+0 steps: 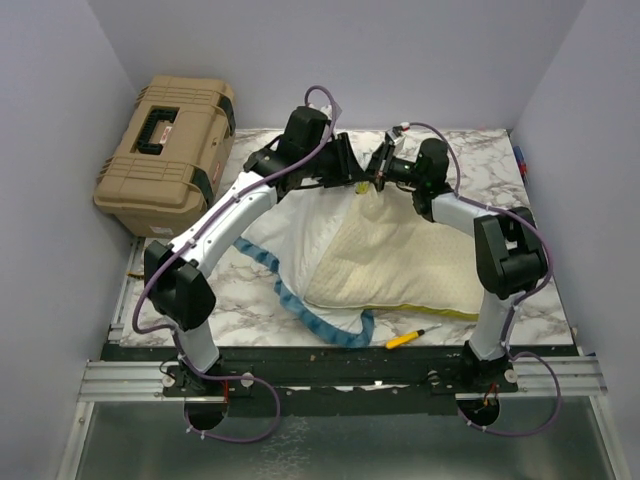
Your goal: Put the pillow into the pillowcase
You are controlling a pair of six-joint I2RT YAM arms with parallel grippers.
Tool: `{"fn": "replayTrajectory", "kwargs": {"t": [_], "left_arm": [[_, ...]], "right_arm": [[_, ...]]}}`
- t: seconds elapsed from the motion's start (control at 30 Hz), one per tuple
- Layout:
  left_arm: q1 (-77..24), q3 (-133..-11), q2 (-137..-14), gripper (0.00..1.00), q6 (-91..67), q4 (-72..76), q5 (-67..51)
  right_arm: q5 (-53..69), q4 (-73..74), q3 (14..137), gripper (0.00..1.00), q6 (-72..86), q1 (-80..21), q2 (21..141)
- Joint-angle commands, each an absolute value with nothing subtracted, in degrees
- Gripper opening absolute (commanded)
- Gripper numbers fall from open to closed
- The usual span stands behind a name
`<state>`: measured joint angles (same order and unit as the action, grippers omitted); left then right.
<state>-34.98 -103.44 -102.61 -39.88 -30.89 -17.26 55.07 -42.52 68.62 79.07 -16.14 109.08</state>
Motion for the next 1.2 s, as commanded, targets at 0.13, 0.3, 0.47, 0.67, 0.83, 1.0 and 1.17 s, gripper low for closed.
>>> {"fn": "replayTrajectory", "kwargs": {"t": [0.13, 0.3, 0.47, 0.67, 0.83, 1.0, 1.17], "left_arm": [[-34.67, -95.46, -91.57, 0.67, -36.85, -34.12, -11.51], [-33.55, -83.54, -83.51, 0.71, -39.71, -34.57, -7.87], [-32.87, -66.52, -76.15, 0.72, -46.87, -32.36, -6.3], [-32.79, -52.51, -73.81, 0.72, -49.92, -24.63, -8.78], [-32.45, -48.79, -73.46, 0.75, -49.57, -21.57, -7.79], [-31.96, -46.05, -74.4, 0.75, -49.95, -18.76, -8.06], [-31.5, -42.63, -73.64, 0.72, -51.84, -13.55, -8.23]], "right_arm": [[41.68, -44.4, 77.13, 0.0, 81.65, -13.76, 115.8], [36.77, -35.75, 81.78, 0.0, 75.84, -12.43, 119.12], [31.28, -19.24, 90.27, 0.03, 64.14, -11.05, 121.99], [28.86, 9.78, 104.91, 0.67, 44.56, -9.83, 126.14], [19.82, 25.46, 104.26, 0.98, 32.75, -8.56, 120.75], [19.25, 29.87, 94.81, 1.0, 23.09, -8.9, 110.53], [20.4, 30.43, 85.43, 1.0, 15.09, -15.52, 101.23]]}}
